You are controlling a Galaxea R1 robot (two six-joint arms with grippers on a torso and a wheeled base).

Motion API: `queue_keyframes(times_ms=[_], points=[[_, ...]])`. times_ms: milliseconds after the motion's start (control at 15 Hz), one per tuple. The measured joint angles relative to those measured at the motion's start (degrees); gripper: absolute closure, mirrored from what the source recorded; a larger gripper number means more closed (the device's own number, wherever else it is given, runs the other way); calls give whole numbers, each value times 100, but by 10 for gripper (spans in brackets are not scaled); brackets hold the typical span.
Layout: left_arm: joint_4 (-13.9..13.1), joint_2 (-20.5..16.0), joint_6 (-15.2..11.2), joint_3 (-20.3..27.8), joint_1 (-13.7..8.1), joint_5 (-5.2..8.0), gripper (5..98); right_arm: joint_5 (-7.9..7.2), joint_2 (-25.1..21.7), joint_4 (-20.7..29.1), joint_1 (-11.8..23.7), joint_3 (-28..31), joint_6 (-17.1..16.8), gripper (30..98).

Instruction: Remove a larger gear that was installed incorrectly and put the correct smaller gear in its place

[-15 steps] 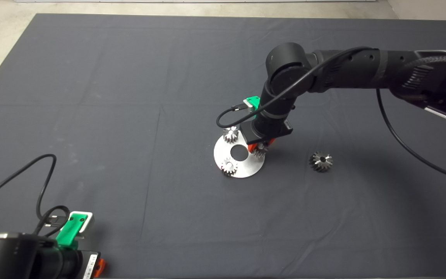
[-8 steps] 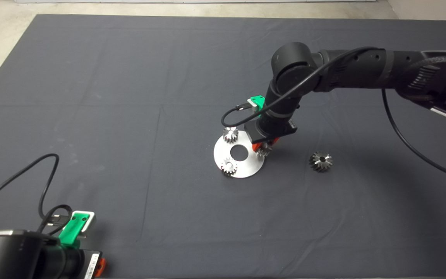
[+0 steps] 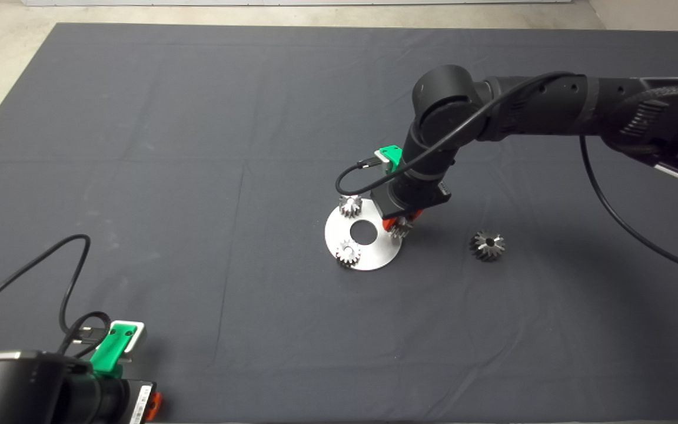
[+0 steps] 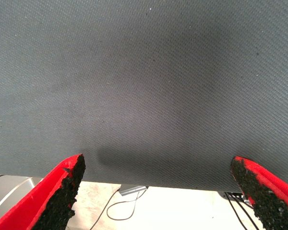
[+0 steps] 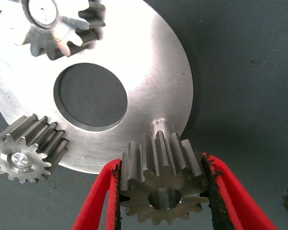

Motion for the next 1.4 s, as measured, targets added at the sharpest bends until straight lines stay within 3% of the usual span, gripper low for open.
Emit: queue_keyframes(times_ms=[400, 467, 533, 667, 1400], points=[[60, 128, 3, -49, 28, 40, 197, -17, 16, -132, -122, 0, -4, 939], [57, 210, -2, -121, 78, -9, 197, -15, 16, -138, -122, 0, -2, 939], [57, 270, 5, -155, 91, 63, 197, -17, 16, -146, -122, 0, -4, 939], [96, 271, 2, -160, 139, 27, 197, -15, 16, -165, -130, 1, -4, 939], [151, 350, -26, -160, 172, 104, 197, -17, 21, -239, -135, -35, -4, 940]])
